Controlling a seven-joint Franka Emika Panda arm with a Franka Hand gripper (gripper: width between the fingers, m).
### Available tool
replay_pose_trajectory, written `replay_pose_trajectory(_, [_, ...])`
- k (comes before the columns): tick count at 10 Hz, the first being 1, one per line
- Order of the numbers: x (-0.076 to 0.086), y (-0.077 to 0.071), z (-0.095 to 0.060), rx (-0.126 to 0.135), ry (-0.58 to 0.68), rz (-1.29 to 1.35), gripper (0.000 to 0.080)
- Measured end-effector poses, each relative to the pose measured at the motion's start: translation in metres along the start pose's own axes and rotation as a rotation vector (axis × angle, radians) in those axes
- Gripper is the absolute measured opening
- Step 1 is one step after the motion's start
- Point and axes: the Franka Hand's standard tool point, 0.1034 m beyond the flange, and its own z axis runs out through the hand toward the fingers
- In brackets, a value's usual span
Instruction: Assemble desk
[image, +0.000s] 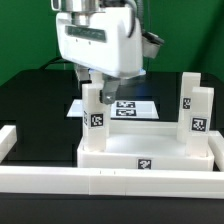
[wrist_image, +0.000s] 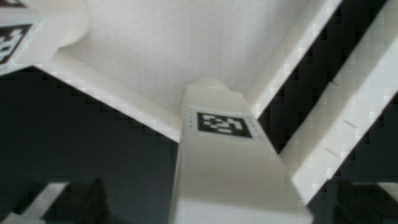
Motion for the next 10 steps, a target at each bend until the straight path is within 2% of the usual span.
replay_pose_trajectory(5, [-0.0025, -0.0020, -0.0001, 0.001, 0.001, -0.435, 0.0649])
replay_pose_trajectory(10, [0.0011, -0.0002, 0.0002, -0.011, 0.014, -0.887, 0.0649])
